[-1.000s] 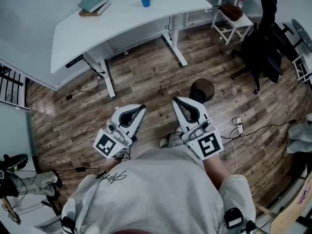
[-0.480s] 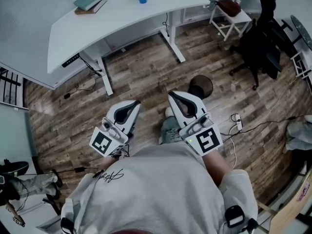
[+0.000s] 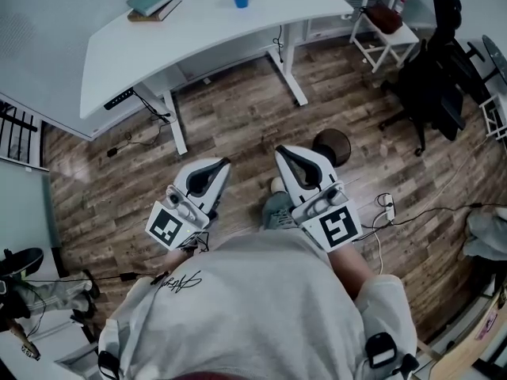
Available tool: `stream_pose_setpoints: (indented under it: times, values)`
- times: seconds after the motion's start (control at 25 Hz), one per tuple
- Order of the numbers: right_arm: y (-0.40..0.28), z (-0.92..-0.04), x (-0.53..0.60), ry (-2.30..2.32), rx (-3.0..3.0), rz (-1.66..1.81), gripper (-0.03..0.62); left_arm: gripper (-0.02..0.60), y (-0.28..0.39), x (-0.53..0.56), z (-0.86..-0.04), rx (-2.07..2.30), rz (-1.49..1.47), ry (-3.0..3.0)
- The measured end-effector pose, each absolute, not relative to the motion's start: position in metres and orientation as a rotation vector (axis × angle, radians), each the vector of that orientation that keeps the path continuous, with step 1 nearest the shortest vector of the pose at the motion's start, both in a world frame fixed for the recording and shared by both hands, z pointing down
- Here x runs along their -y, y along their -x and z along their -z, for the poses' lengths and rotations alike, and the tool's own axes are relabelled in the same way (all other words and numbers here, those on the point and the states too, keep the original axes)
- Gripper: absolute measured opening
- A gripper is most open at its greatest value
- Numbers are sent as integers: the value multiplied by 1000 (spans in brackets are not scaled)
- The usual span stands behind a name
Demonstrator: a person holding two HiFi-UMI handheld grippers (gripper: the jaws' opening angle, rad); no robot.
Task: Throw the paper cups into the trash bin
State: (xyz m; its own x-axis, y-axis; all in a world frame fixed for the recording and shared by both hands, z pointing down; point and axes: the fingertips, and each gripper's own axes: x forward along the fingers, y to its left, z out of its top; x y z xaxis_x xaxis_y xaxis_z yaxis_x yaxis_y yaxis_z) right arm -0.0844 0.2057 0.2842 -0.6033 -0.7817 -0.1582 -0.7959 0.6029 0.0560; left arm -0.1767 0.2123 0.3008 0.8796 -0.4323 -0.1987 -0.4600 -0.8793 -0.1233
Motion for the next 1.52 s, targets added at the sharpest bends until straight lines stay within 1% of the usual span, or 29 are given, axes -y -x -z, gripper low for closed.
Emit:
stream_pose_setpoints:
  times: [0.4,0.72,0.92,1.04,1.2,1.52]
  values:
    - [69,-290,-167,1325,-2704,-181,11,-6,167,-177,-305,-728,-247,2877]
    - [72,-291,-132,1295,-2720,-143,11,-6,169,-143,-306,-761,-242,2877]
    - [72,-285,-111,1282,-2706,-192,11,-6,170,-123,-310,-767,-222,2883]
    - [72,-290,-101,1292,-2725,-139,11,-6,170,-112,-306,-773,-235,2877]
    - [69,-281,-83,1274,-2713,-191,11,-6,167,-94,-300,-788,-260,2871]
    - [63,-280,-41,1238,-2728,-174,11,-6,159,-52,-295,-814,-252,2858]
